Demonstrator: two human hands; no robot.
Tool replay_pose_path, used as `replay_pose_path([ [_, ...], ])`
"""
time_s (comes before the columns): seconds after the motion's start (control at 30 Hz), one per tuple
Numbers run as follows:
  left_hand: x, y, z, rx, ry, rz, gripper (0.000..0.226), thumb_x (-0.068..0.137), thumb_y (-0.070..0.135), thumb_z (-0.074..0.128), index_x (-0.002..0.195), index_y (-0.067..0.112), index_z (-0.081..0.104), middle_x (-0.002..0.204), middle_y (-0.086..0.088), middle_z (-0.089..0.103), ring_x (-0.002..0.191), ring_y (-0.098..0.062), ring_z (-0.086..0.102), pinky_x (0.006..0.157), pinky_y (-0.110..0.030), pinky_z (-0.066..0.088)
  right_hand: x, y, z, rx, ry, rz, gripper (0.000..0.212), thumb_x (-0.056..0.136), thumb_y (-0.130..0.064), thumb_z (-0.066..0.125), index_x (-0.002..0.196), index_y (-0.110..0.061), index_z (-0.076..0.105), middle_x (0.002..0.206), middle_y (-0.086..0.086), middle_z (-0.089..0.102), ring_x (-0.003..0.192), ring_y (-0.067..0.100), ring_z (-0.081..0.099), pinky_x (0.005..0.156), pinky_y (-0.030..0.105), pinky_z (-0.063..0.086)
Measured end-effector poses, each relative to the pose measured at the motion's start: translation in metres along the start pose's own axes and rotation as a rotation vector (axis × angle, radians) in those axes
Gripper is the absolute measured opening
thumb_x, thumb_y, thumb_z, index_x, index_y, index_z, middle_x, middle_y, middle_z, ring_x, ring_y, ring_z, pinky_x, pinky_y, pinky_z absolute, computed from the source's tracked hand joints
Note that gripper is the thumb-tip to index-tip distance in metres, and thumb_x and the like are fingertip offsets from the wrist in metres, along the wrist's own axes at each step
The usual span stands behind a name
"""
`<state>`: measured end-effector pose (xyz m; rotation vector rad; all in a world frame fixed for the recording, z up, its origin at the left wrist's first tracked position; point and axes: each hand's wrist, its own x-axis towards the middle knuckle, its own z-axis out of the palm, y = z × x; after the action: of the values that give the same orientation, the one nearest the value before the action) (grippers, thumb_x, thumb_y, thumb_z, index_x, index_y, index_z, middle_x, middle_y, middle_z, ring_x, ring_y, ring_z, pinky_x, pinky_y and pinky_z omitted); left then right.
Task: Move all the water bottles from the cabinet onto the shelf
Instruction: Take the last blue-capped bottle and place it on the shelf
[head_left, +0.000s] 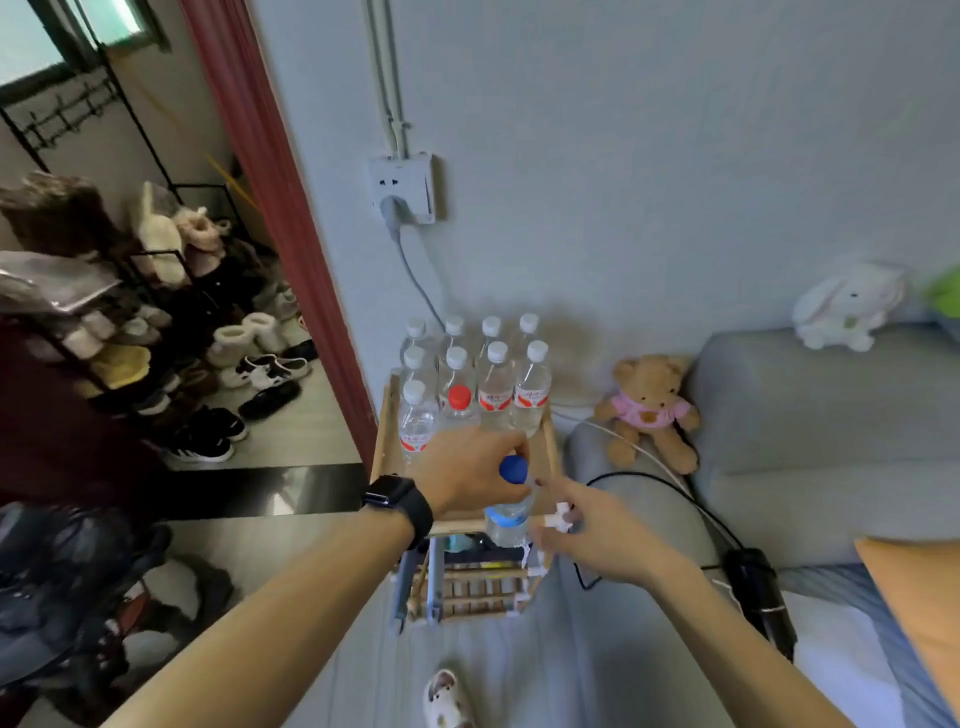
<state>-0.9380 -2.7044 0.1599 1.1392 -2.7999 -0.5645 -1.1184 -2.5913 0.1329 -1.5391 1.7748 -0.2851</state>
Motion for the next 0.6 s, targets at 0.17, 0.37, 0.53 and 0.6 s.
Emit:
replay_pose_path([
  [0.17,0.058,-0.008,-0.014,0.027,-0.060,0.057,0.020,0.082,0.047,0.063,0.094,0.036,0.052,0.082,0.012,0.060,0.073,-0.012,0.055,0.055,-0.027,0.038,0.059,0.006,-0.022,0.106,0.045,-0.006,0.085,0.068,-0.056,0.076,0.142,-0.050,0.034,0.133,-0.019,0.055,0.095,0.002,0.057,0.091,0.033,0.052],
  [0.37,0.099,-0.020,-0.013,0.118,-0.084,-0.014,0.027,0.084,0.051,0.059,0.102,0.032,0.056,0.085,0.006,0.066,0.071,-0.018,0.057,0.057,-0.031,0.045,0.116,0.010,-0.033,0.161,0.039,-0.052,0.067,0.072,-0.057,0.074,0.129,-0.060,0.038,0.092,-0.016,0.069,0.076,0.003,0.066,0.079,0.026,0.054],
  [0.53,0.089,-0.039,-0.030,0.045,0.171,-0.186,0.027,0.091,0.052,0.053,0.113,0.037,0.056,0.089,0.012,0.066,0.078,-0.009,0.060,0.062,-0.027,0.048,0.151,0.008,-0.043,0.131,-0.079,-0.139,0.056,0.079,-0.051,0.073,0.114,-0.069,0.034,0.094,-0.035,0.059,0.082,-0.008,0.063,0.080,0.015,0.048],
  [0.6,0.074,-0.056,-0.030,0.012,0.492,-0.261,0.023,0.091,0.046,0.055,0.110,0.034,0.061,0.091,0.014,0.063,0.082,-0.008,0.058,0.062,-0.027,0.049,0.157,0.006,-0.042,0.129,-0.092,-0.171,0.055,0.082,-0.042,0.075,0.115,-0.062,0.036,0.091,-0.038,0.055,0.079,-0.017,0.059,0.072,0.004,0.043],
])
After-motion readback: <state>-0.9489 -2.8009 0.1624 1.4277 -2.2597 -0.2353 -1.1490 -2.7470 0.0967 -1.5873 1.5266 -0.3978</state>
